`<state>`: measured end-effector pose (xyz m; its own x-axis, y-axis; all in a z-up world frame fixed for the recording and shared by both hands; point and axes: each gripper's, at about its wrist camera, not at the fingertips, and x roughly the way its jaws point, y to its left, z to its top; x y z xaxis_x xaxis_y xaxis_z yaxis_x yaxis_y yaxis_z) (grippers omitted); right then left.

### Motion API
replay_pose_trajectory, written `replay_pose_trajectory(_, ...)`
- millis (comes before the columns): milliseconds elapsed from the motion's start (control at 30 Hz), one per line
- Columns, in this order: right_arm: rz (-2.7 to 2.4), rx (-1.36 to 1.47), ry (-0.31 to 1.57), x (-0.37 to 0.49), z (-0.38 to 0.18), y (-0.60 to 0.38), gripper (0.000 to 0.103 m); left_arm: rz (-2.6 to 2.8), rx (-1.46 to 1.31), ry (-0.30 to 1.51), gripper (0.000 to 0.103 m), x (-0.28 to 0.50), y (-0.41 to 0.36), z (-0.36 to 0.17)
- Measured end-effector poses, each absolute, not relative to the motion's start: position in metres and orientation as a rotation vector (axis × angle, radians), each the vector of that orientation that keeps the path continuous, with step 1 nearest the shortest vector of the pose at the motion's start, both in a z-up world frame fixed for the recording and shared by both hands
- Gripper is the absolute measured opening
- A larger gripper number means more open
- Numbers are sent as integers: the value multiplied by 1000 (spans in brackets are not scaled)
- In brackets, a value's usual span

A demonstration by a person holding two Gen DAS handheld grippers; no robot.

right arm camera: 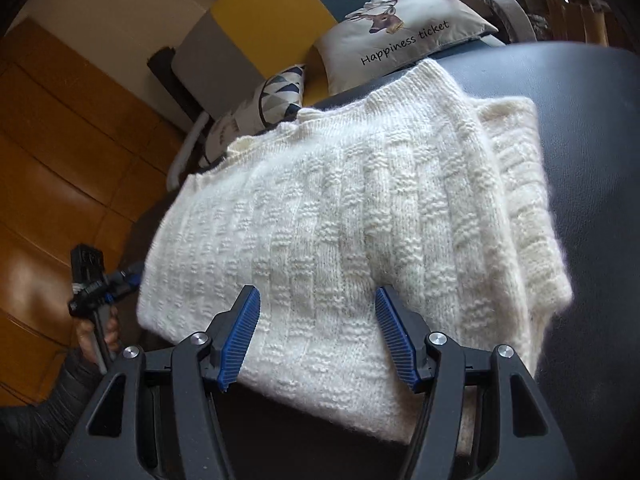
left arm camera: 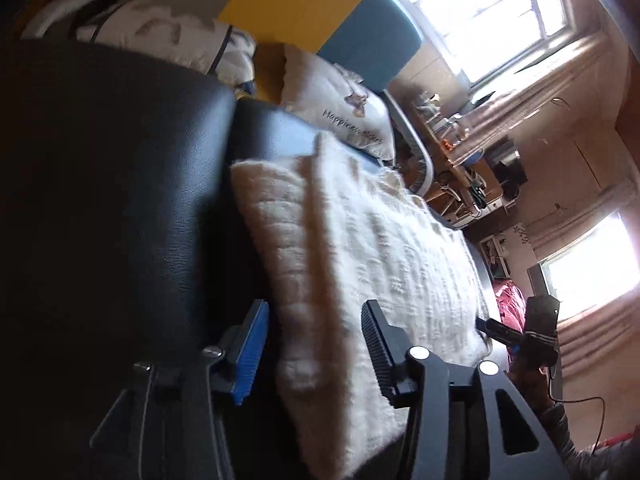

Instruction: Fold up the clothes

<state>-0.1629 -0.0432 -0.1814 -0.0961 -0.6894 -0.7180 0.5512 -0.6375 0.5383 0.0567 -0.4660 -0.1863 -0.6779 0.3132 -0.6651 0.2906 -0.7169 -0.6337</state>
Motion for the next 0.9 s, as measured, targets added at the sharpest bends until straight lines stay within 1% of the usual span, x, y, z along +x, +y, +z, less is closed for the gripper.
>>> replay_pose_trajectory(33,-1853,1315,-135,-162,-181,-47,64,2588,-1256,-1206,60,55,-469,-190)
replay_pose_trajectory(100,-1860,1314,-83,-161,-181,-52,65,2566,-1254,-1229,61,54,-473,-193)
replay_pose_trajectory(200,-1863,1309,-35,-158,-181,-57,70,2589,-1292,-1137,61,44,-468,-187)
replay_pose_trajectory(333,-1868,1300,-17,-156,-182,-60,73,2631,-1374,-965,61,25,-452,-183)
replay_pose_trajectory(433,-1867,1293,-28,-157,-181,-58,73,2656,-1390,-960,61,20,-449,-181)
replay_pose_trajectory(467,-1867,1290,-33,-157,-181,-57,73,2677,-1404,-918,60,19,-445,-180)
replay_pose_trajectory(500,-1864,1287,-42,-157,-180,-55,73,2699,-1417,-875,56,18,-441,-179)
replay_pose_trajectory(533,-1862,1285,-52,-157,-178,-53,73,2713,-1427,-837,40,17,-437,-179)
replay_pose_trajectory(567,-1862,1277,-71,-157,-176,-51,73,2706,-1428,-823,27,18,-433,-178)
replay_pose_trajectory(600,-1863,1267,-94,-158,-173,-46,73,2710,-1433,-819,26,19,-431,-177)
replay_pose_trajectory(633,-1869,1260,-113,-159,-171,-42,73,2733,-1431,-800,21,19,-427,-174)
replay_pose_trajectory(667,-1878,1253,-137,-160,-168,-37,73,2749,-1423,-789,18,21,-425,-171)
replay_pose_trajectory(733,-1889,1265,-189,-166,-165,-25,73,2780,-1411,-778,17,25,-420,-168)
replay_pose_trajectory(900,-1874,1297,-305,-183,-159,6,73,2803,-1402,-808,16,31,-418,-169)
